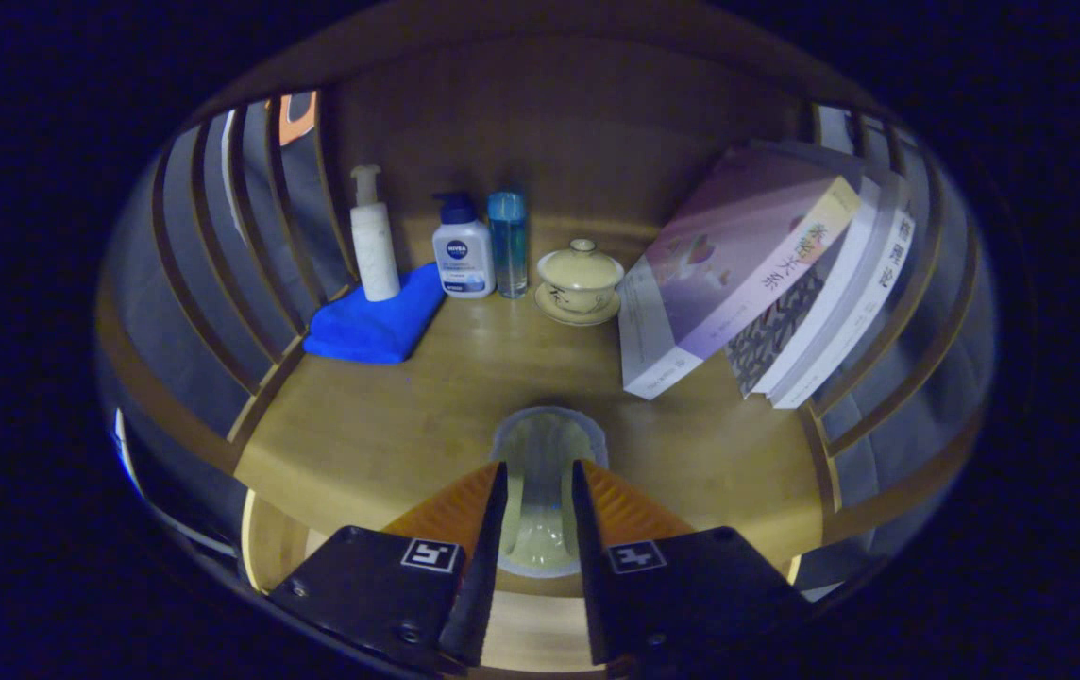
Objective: Pull open the drawer, take out the items inside it, and place them on the countertop above the cabinet.
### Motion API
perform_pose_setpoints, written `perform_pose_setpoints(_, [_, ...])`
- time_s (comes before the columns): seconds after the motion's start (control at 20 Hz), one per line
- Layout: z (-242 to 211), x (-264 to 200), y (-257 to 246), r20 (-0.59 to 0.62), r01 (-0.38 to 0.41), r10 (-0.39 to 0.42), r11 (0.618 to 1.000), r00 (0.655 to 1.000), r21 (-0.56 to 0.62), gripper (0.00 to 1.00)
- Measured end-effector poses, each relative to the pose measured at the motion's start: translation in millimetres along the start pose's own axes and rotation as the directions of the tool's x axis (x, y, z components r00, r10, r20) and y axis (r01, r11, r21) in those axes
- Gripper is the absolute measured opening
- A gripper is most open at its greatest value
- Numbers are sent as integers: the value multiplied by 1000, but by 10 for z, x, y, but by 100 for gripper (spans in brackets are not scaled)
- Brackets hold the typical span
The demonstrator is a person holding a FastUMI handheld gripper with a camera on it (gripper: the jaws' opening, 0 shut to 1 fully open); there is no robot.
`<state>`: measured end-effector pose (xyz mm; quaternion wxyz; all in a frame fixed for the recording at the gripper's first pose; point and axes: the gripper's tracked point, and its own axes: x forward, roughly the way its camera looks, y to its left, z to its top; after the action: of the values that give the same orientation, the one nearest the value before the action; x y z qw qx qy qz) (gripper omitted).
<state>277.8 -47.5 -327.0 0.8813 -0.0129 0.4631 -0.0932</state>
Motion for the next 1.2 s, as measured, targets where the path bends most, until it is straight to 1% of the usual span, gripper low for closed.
perform_pose_setpoints(0.1, [-43, -195, 49, 42, -30, 30, 1000, 999, -7, 47])
perform_pose_setpoints(0.2, [-166, -434, 186, 72, -78, 79, 997, 994, -17, 50])
perform_pose_setpoints(0.4, [-330, -947, 370, 153, -136, 144, 989, 978, -60, 63])
perform_pose_setpoints(0.5, [-361, -1224, 440, 209, -154, 168, 985, 963, -80, 63])
perform_pose_setpoints(0.65, [-385, -1659, 532, 298, -187, 215, 975, 930, -118, 71])
perform_pose_setpoints(0.7, [-385, -1831, 537, 335, -193, 224, 973, 915, -124, 72])
perform_pose_setpoints(0.75, [-410, -1994, 540, 368, -203, 237, 971, 899, -129, 76])
perform_pose_setpoints(0.85, [-498, -2314, 524, 436, -214, 251, 968, 864, -133, 79])
perform_pose_setpoints(0.9, [-584, -2439, 517, 466, -210, 248, 969, 849, -132, 81])
perform_pose_setpoints(1.0, [-817, -2604, 456, 513, -189, 229, 973, 827, -129, 90])
perform_pose_setpoints(1.1, [-1056, -2665, 419, 549, -169, 207, 978, 810, -121, 99])
perform_pose_setpoints(1.2, [-1260, -2691, 414, 583, -148, 189, 982, 790, -119, 99])
